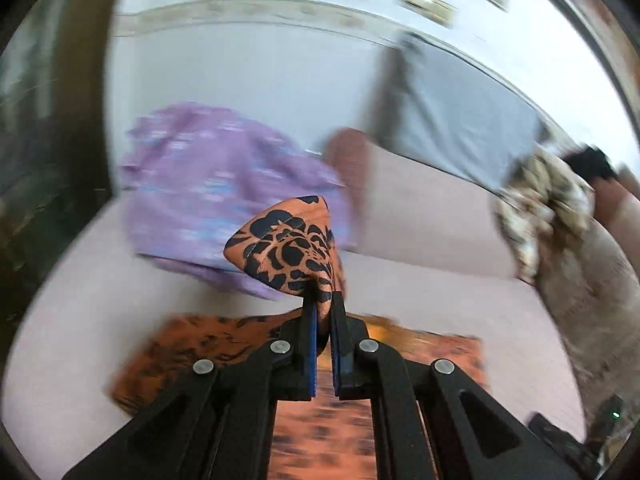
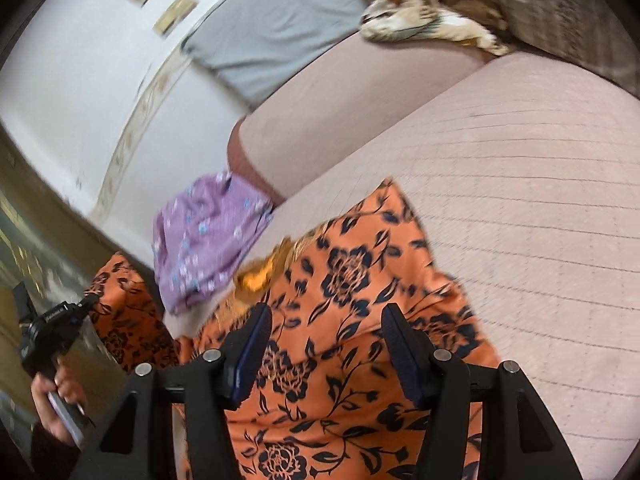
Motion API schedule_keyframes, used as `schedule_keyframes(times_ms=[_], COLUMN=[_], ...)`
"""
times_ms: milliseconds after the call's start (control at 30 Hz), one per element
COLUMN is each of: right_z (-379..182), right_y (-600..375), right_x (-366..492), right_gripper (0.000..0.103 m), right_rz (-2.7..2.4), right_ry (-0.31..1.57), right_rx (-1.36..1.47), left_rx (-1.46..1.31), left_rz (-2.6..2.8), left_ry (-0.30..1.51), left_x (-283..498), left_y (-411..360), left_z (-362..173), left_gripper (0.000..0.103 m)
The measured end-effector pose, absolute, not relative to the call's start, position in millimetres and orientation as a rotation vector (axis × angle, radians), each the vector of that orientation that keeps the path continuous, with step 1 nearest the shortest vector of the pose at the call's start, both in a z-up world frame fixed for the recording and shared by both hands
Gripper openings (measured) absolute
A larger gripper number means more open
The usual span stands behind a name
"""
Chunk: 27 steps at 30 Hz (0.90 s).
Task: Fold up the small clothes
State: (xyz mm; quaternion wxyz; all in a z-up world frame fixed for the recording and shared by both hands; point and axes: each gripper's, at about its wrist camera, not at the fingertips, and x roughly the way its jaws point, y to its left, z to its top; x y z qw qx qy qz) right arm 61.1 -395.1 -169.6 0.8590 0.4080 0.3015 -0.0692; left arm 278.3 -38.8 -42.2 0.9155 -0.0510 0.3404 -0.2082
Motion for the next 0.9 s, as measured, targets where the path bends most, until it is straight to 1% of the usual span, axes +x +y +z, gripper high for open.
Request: schedule_keyframes(times_ms=[100, 133, 167, 200, 233, 267, 333, 400, 500, 600, 633, 667, 700, 767, 900], right_z=[-168, -169, -170, -172, -175, -178, -182, -182, -183, -187, -188, -188, -189, -193, -207], right_y=[-417, -426, -430, -436, -441, -445, -446, -442, -432, -429, -430, -430, -431, -432, -430], right_x=[53, 50, 49, 48, 47, 48, 47, 51, 64, 78, 84, 92, 98, 122, 163], right_gripper=[0.061, 0.061, 0.061, 0.063, 0.064, 0.067, 0.069, 0.073, 0.074, 0.073, 0.072, 0.068, 0.056, 0.045, 0.045], right_rz=[-0.179, -0.192, -0.195, -0.196, -0.192, -0.181, -0.153, -0.125, -0.107, -0.073, -0.070, -0.066, -0.054, -0.017, -0.036], right_ry=[0.600, 0.593, 0.592, 0.593, 0.598, 0.606, 0.613, 0.624, 0.670, 0.697, 0.704, 0.711, 0.715, 0.741, 0.798], right_rx=[0.890, 0.907, 0.920, 0.943, 0.969, 0.999, 1.039, 1.043, 0.996, 0.979, 0.967, 0.949, 0.938, 0.897, 0.796], left_rx=[-0.095, -0.083, -0.069, -0.055, -0.057, -0.061, -0.071, -0.084, -0.102, -0.135, -0.145, -0.155, -0.163, -0.148, -0.088], left_rz=[-0.573, -0.644, -0.678, -0.692, -0.686, -0.675, -0.649, -0.592, -0.425, -0.292, -0.243, -0.196, -0.146, -0.084, -0.023], left_ry=[0.771, 0.797, 0.806, 0.799, 0.762, 0.719, 0.671, 0.673, 0.682, 0.733, 0.752, 0.765, 0.771, 0.765, 0.791], left_x=[256, 245, 238, 229, 221, 213, 208, 216, 226, 235, 238, 242, 245, 246, 260], left_y=[-106, -128, -137, -144, -143, -140, -124, -103, -54, -20, -6, 4, 13, 26, 32], left_z=[-51, -55, -57, -58, -57, -54, -53, -60, -91, -127, -141, -153, -166, -181, -197], left_gripper=[0.007, 0.015, 0.034, 0.046, 0.064, 0.072, 0.074, 0.074, 0.074, 0.074, 0.074, 0.074, 0.074, 0.074, 0.074])
